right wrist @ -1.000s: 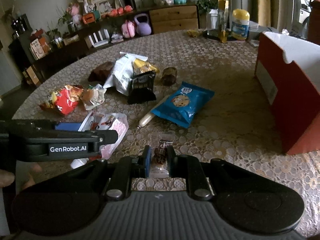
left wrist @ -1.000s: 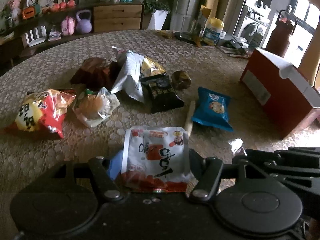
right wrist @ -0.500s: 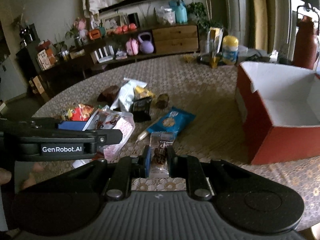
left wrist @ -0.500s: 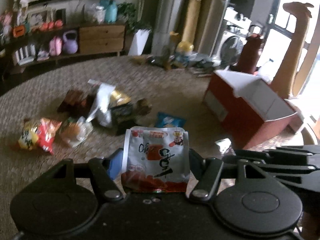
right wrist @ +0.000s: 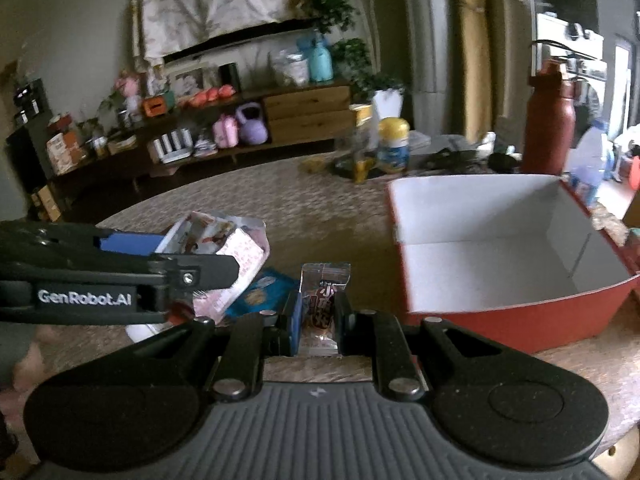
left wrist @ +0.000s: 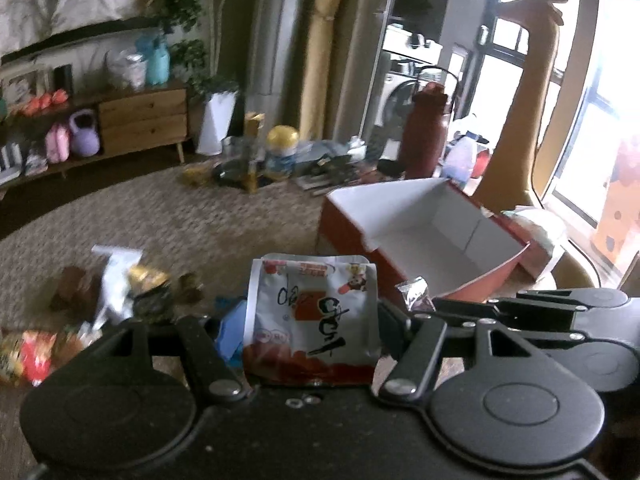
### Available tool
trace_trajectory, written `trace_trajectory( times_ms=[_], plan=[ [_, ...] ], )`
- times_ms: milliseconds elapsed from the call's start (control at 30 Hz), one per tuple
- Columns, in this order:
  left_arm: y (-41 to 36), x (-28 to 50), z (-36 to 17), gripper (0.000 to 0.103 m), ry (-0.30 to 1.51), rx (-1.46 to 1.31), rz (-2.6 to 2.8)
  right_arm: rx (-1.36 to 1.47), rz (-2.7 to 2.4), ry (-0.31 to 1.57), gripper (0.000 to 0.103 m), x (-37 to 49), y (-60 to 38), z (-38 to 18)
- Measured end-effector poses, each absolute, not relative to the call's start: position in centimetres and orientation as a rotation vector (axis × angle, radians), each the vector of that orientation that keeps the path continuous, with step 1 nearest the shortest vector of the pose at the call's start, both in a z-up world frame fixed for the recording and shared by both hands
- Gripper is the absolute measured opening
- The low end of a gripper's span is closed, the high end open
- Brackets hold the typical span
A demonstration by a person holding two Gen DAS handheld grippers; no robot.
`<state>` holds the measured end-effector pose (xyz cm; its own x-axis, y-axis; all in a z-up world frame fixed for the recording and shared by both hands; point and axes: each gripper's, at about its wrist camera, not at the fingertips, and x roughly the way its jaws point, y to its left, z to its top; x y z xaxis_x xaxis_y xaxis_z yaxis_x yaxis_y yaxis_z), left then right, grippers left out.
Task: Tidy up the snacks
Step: 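Carry the candy and noodle packet into the red box with both tools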
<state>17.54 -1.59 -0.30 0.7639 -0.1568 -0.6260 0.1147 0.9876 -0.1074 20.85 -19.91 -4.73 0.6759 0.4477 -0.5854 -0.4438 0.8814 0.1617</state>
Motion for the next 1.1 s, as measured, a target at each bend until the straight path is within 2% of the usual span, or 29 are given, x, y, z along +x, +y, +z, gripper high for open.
trace_trajectory(
  times_ms=[567, 1100],
  plan=[
    [-11.4, 27.2, 0.8, 0.066, 0.650, 0.025, -0.222, 0.052, 0.279, 0.669, 0.016, 29.8, -30.0, -5.5],
    [-17.7, 36.6, -5.4, 0.066, 0.797, 0.095, -0.250, 0.056, 0.182, 0.858, 0.016, 38.7, -34.0, -11.7]
  ],
)
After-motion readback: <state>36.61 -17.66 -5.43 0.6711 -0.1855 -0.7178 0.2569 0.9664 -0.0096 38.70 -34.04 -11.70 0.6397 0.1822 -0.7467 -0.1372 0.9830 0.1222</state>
